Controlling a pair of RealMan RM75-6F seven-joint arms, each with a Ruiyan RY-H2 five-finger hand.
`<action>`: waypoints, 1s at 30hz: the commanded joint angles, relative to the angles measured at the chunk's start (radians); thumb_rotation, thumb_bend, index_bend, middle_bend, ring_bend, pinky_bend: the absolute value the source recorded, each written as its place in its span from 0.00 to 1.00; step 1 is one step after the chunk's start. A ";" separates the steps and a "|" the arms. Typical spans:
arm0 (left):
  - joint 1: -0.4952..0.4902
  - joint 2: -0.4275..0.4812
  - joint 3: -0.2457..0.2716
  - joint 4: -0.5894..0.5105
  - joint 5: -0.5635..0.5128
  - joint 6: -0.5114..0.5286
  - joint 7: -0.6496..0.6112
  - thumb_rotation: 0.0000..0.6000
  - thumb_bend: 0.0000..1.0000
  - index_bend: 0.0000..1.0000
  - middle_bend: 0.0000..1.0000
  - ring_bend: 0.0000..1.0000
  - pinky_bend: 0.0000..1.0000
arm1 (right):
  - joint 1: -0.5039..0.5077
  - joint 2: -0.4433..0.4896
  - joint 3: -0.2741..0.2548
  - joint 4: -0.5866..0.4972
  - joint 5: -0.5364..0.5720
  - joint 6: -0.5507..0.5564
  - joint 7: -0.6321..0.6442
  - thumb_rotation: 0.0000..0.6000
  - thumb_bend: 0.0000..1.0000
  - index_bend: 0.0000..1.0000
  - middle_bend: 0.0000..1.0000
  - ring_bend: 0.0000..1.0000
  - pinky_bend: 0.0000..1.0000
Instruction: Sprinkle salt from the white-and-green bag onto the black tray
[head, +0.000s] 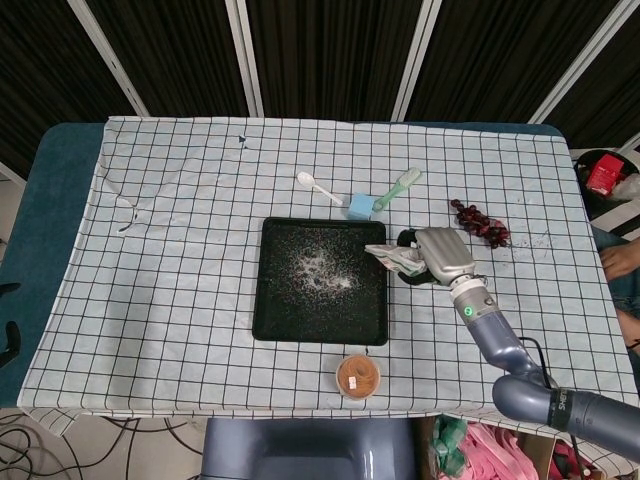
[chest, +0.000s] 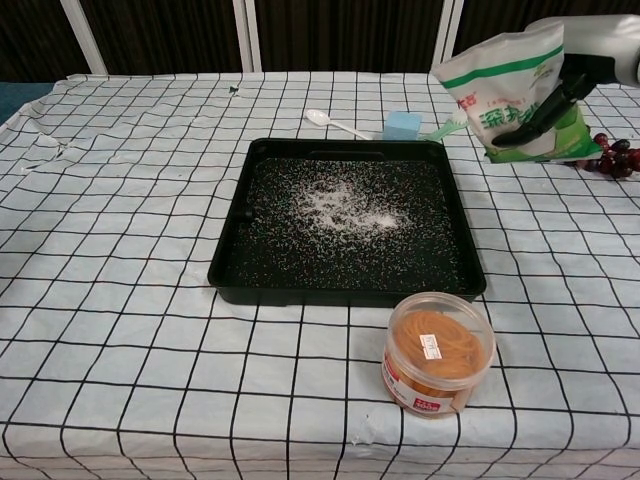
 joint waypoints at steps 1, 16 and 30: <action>0.001 0.000 0.000 0.000 0.002 0.003 0.000 1.00 0.62 0.22 0.05 0.00 0.00 | 0.095 0.036 -0.049 -0.038 0.137 -0.069 -0.125 1.00 0.25 0.50 0.45 0.54 0.52; -0.001 0.004 0.000 -0.001 -0.002 -0.004 -0.008 1.00 0.62 0.22 0.05 0.00 0.00 | 0.335 0.053 -0.178 -0.049 0.468 -0.102 -0.311 1.00 0.25 0.50 0.45 0.54 0.53; 0.000 0.005 0.001 -0.003 0.001 -0.003 -0.010 1.00 0.62 0.22 0.05 0.00 0.00 | 0.522 0.047 -0.304 -0.073 0.674 -0.013 -0.502 1.00 0.26 0.50 0.46 0.54 0.53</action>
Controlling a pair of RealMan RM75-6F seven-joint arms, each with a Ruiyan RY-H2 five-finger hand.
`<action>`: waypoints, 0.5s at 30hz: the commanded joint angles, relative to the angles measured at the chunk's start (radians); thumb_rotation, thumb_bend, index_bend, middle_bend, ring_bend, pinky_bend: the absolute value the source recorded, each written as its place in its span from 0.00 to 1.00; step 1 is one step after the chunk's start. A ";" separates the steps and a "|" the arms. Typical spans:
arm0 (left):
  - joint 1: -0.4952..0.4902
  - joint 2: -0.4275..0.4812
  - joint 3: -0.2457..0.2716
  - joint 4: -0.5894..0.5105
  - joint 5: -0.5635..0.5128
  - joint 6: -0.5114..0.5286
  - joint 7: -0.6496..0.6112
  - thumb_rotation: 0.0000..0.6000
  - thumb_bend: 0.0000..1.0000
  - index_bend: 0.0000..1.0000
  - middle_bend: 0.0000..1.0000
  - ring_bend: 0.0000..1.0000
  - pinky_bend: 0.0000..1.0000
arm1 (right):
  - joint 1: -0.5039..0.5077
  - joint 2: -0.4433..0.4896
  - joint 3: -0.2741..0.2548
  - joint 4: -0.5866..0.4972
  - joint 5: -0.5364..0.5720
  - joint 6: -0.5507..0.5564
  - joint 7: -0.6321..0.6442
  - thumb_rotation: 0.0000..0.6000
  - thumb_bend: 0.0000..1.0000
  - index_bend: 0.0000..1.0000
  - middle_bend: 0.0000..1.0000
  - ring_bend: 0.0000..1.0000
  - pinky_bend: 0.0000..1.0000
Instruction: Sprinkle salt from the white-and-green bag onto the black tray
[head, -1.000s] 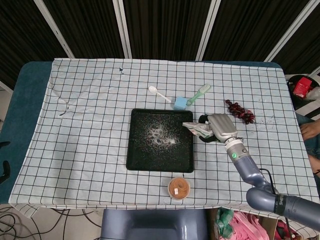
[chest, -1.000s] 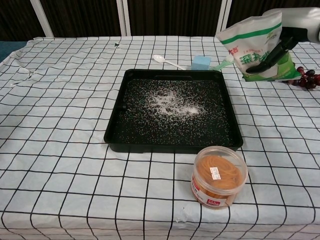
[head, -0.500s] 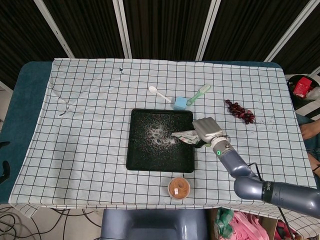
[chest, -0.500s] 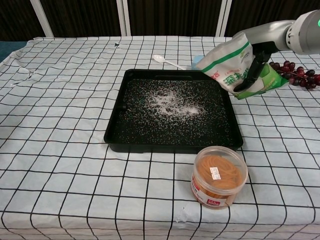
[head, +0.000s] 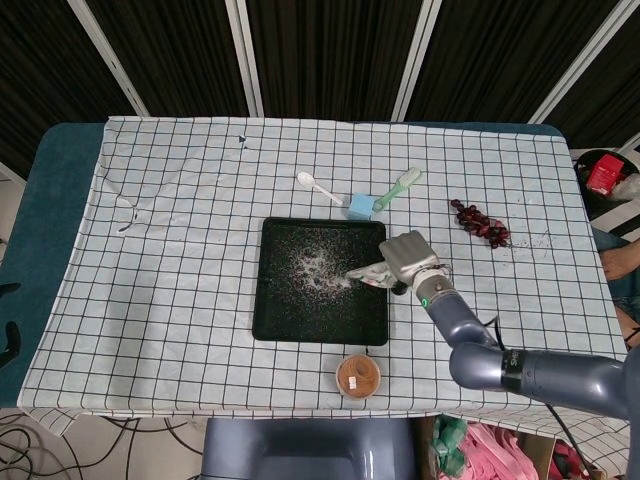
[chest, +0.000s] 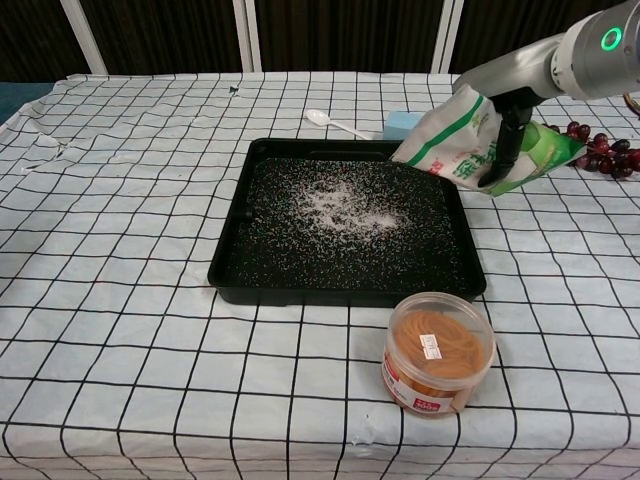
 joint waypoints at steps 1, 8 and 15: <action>0.000 0.000 0.000 0.000 0.000 0.000 0.000 1.00 0.62 0.22 0.05 0.00 0.00 | 0.034 -0.005 -0.022 -0.010 0.058 0.018 -0.022 1.00 0.26 0.50 0.46 0.54 0.53; -0.001 0.001 0.000 0.000 -0.001 -0.002 0.000 1.00 0.62 0.22 0.05 0.00 0.00 | 0.087 -0.008 -0.056 -0.006 0.138 0.025 -0.063 1.00 0.27 0.50 0.46 0.54 0.53; 0.000 0.001 0.000 -0.001 0.000 0.001 -0.001 1.00 0.62 0.22 0.05 0.00 0.00 | 0.129 -0.015 -0.081 -0.011 0.203 0.044 -0.098 1.00 0.27 0.50 0.47 0.54 0.53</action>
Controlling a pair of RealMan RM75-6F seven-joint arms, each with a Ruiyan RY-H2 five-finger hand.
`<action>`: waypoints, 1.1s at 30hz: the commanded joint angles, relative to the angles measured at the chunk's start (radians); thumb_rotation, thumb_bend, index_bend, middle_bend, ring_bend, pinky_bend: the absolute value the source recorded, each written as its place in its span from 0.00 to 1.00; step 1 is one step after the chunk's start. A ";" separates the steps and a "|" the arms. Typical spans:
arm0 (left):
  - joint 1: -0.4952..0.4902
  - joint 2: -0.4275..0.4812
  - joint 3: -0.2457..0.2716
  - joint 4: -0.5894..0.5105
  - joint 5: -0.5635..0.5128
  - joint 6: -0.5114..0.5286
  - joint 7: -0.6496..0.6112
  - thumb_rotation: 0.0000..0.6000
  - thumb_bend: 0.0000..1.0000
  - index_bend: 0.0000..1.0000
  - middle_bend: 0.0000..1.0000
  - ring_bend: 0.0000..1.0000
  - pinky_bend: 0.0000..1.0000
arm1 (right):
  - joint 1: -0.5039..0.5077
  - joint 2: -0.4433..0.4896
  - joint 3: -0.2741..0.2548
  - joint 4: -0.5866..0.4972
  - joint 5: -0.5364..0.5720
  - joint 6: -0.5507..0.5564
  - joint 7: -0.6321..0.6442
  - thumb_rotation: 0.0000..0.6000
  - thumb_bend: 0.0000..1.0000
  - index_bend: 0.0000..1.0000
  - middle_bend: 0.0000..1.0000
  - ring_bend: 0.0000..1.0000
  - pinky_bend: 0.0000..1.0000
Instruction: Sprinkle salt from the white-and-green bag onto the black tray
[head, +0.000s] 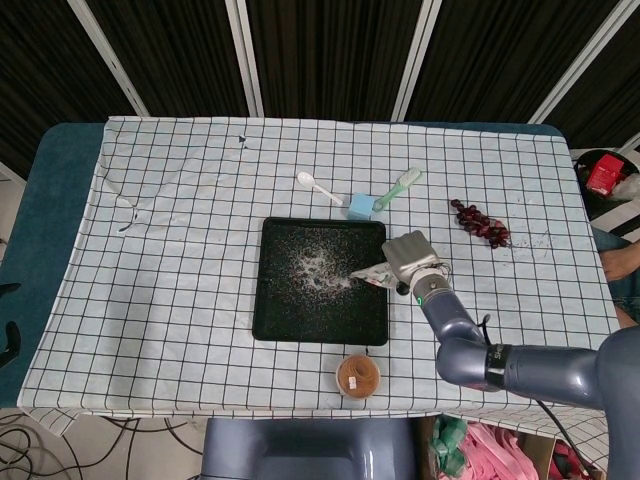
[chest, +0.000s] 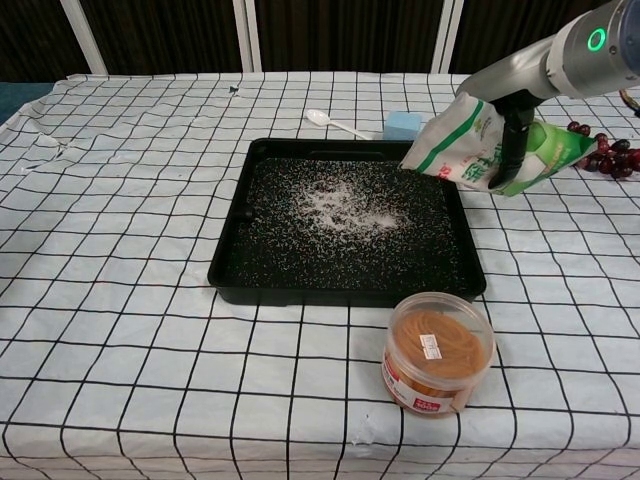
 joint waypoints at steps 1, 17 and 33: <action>0.000 0.000 0.000 0.001 0.001 0.001 -0.001 1.00 0.62 0.22 0.05 0.00 0.00 | 0.024 -0.007 -0.018 -0.001 0.029 0.015 -0.026 1.00 0.27 0.50 0.47 0.54 0.53; 0.000 0.001 0.001 0.002 0.003 0.001 -0.003 1.00 0.62 0.22 0.05 0.00 0.00 | 0.085 -0.030 -0.046 -0.007 0.125 0.079 -0.123 1.00 0.29 0.50 0.47 0.54 0.53; 0.001 0.001 0.001 0.001 0.004 0.001 -0.004 1.00 0.62 0.22 0.05 0.00 0.00 | 0.121 -0.056 -0.052 -0.024 0.202 0.165 -0.228 1.00 0.29 0.50 0.47 0.54 0.54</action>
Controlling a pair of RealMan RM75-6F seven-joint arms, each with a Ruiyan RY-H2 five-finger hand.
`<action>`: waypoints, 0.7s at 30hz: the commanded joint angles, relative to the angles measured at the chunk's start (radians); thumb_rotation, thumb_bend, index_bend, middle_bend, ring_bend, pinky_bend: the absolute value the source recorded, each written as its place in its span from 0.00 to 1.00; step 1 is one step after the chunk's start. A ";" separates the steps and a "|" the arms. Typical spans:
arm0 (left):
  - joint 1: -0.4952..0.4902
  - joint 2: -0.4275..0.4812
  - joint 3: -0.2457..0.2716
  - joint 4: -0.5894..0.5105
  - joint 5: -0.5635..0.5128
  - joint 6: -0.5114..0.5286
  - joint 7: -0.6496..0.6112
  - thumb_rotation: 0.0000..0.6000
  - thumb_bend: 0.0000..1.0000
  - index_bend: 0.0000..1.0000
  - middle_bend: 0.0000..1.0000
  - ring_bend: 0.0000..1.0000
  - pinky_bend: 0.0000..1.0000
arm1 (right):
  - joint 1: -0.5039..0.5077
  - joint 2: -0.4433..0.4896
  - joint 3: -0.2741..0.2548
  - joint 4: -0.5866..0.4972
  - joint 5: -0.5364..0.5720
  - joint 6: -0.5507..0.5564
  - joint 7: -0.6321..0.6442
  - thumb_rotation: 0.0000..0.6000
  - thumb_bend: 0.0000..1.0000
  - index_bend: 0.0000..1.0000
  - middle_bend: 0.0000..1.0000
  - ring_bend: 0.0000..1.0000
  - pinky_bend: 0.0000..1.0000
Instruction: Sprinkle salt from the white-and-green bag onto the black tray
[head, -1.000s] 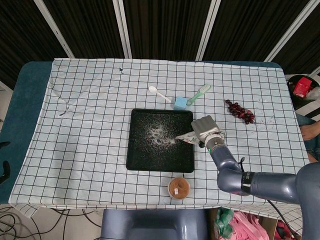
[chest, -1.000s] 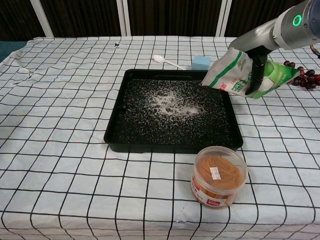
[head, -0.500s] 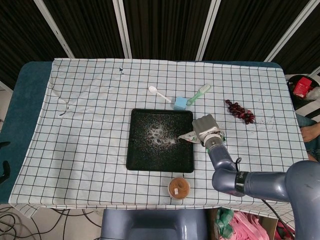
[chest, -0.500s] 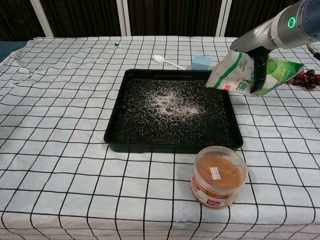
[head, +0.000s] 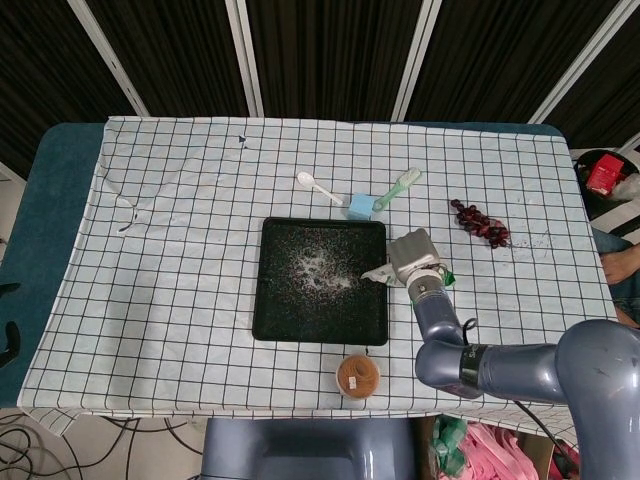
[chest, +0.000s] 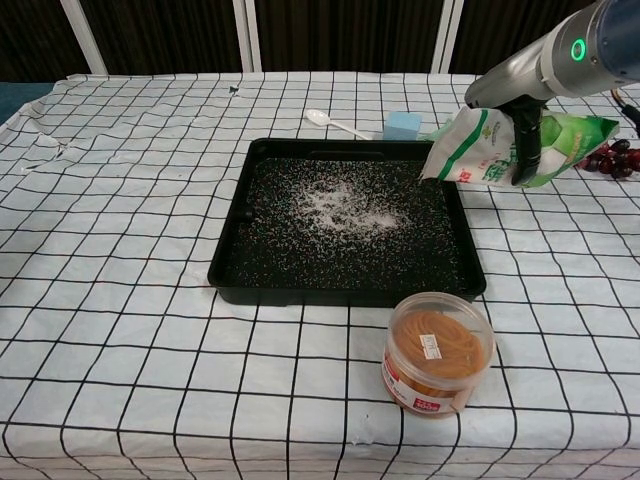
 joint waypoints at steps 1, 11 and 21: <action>0.000 0.000 0.000 0.000 0.000 0.000 -0.001 1.00 0.62 0.22 0.05 0.00 0.00 | 0.004 -0.006 0.000 -0.002 0.005 0.016 -0.019 1.00 0.29 0.50 0.47 0.54 0.54; 0.000 0.000 0.000 0.000 0.000 0.001 -0.001 1.00 0.62 0.22 0.05 0.00 0.00 | -0.009 -0.001 0.028 -0.010 0.018 0.004 -0.019 1.00 0.30 0.50 0.47 0.54 0.54; 0.000 0.000 0.000 0.000 0.001 0.002 -0.002 1.00 0.62 0.22 0.05 0.00 0.00 | -0.197 0.031 0.172 0.012 -0.307 -0.106 0.327 1.00 0.30 0.50 0.46 0.54 0.55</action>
